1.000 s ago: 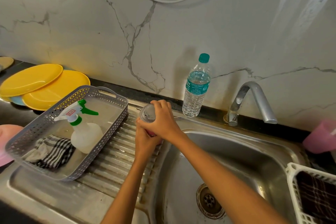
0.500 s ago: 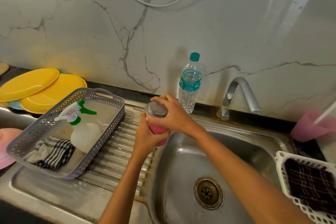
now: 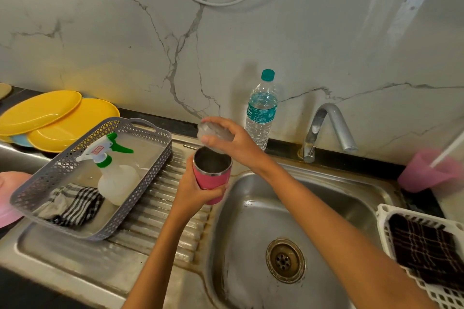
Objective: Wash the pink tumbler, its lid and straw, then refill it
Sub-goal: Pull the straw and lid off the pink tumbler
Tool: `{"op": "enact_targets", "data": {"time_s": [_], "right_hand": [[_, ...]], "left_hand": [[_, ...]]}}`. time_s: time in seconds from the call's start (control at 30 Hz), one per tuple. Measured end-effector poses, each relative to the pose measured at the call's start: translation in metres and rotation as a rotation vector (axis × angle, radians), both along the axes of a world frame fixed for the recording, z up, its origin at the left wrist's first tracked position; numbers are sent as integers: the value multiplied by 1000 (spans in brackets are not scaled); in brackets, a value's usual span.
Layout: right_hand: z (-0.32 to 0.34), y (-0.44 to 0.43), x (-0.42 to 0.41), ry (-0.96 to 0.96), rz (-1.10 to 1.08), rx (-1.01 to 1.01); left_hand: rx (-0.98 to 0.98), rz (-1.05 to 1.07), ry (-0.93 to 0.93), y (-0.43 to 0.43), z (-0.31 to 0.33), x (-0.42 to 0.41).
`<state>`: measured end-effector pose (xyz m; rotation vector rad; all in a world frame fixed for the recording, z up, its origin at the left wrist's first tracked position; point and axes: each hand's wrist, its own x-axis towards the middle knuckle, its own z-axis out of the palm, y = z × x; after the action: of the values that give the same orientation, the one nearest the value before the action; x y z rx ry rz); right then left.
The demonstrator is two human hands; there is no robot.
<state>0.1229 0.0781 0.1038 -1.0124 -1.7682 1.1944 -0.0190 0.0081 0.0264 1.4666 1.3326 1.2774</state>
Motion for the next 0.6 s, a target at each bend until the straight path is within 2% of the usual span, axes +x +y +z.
{"op": "enact_targets", "data": {"time_s": [0.1, 0.3, 0.4, 0.6], "right_hand": [[-11, 7, -4, 48, -159, -36], [-78, 18, -6, -282, -285, -119], [-112, 16, -16, -415, -259, -128], [-132, 7, -41, -508, -105, -68]], "left_hand": [[12, 53, 4, -9, -7, -8], [-45, 138, -40, -24, -27, -30], [-40, 170, -38, -27, -27, -35], [-3, 198, -6, -28, -23, -34]]}}
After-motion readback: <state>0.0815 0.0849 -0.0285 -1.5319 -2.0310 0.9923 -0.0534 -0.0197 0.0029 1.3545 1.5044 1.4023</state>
